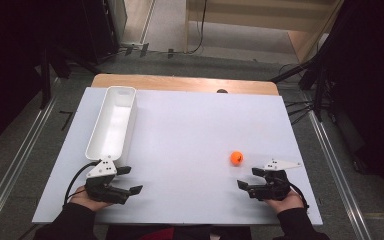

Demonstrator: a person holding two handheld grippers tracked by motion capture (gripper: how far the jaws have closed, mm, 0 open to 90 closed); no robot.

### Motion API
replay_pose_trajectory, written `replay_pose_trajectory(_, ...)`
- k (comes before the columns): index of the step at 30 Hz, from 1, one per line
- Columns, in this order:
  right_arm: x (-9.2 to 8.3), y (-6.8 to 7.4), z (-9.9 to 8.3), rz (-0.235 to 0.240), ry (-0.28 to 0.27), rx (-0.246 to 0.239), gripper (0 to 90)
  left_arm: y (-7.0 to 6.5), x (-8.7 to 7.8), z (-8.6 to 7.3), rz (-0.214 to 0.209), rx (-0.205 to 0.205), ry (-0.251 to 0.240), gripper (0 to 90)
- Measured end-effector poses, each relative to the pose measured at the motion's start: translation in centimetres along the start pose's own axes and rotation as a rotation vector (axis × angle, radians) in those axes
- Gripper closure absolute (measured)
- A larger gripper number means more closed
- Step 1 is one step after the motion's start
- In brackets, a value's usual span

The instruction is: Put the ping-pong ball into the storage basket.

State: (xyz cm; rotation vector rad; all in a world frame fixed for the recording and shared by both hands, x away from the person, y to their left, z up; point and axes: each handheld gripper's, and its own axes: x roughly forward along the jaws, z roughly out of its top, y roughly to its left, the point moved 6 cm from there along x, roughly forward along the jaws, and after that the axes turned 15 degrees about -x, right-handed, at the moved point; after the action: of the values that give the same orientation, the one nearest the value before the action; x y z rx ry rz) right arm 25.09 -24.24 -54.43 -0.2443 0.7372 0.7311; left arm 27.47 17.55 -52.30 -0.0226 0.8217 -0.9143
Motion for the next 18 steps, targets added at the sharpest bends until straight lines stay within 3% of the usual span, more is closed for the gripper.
replay_pose_trajectory(7, 0.1, 0.05, -0.05, 0.009, 0.005, -0.005, 18.9, -0.27, -0.06, 0.2, -0.034, -0.015, -0.005, 20.4)
replay_pose_trajectory(18, 0.08, -0.04, -0.12, 0.017, 0.001, -0.018, 18.9, -0.01, 0.03, 0.11, -0.01, -0.024, -0.007, 20.3)
